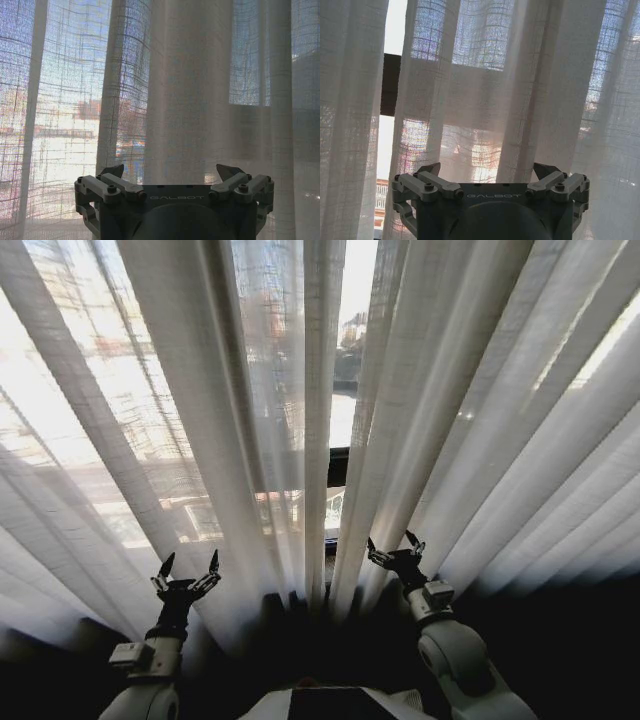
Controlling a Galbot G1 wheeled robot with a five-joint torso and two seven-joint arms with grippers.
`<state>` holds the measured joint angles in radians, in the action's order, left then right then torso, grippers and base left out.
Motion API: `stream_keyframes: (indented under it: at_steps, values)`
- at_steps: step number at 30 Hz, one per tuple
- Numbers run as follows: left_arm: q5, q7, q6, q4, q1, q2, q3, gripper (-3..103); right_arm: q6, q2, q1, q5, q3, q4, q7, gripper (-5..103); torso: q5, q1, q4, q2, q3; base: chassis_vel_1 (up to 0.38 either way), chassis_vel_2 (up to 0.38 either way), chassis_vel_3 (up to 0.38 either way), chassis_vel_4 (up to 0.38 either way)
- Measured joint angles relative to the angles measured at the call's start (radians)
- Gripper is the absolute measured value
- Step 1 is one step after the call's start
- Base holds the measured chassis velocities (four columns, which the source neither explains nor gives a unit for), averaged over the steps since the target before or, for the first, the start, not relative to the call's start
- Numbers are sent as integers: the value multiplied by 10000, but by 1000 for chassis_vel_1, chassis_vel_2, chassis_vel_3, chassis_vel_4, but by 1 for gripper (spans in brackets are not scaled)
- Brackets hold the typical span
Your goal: Open the curtains by pulling them apart, changing their state from closed to fully open.
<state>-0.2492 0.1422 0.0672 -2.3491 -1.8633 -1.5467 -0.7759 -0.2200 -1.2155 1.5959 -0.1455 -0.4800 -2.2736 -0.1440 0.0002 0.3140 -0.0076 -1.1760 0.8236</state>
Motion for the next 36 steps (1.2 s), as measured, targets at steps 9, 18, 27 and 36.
stream_keyframes:
  at_steps: [9, 18, 27, 36]
  values:
    - [-28, 6, 56, 58, 35, 34, -6, 100, -5, -7, 41, 54, -14, -36, -1, 100, 0, 0, 2, 0, 0, 0, 0, 0, 0]
    - [-45, 17, 240, 162, 4, 33, -9, 100, -11, -21, 25, 80, 59, -36, -5, 100, -1, 0, 1, 0, 0, 28, -31, -31, 21]
    - [-58, 23, 352, 143, -190, -15, -46, 100, -4, 221, -226, -148, 663, 82, -18, 100, -1, -3, -1, -1, -1, 12, -8, -12, 8]
    - [146, 28, 366, -78, -402, -300, -68, 100, -530, 331, -1051, -1099, 1805, 247, -53, 100, 1, -2, 0, 1, 0, 0, 0, 0, 0]
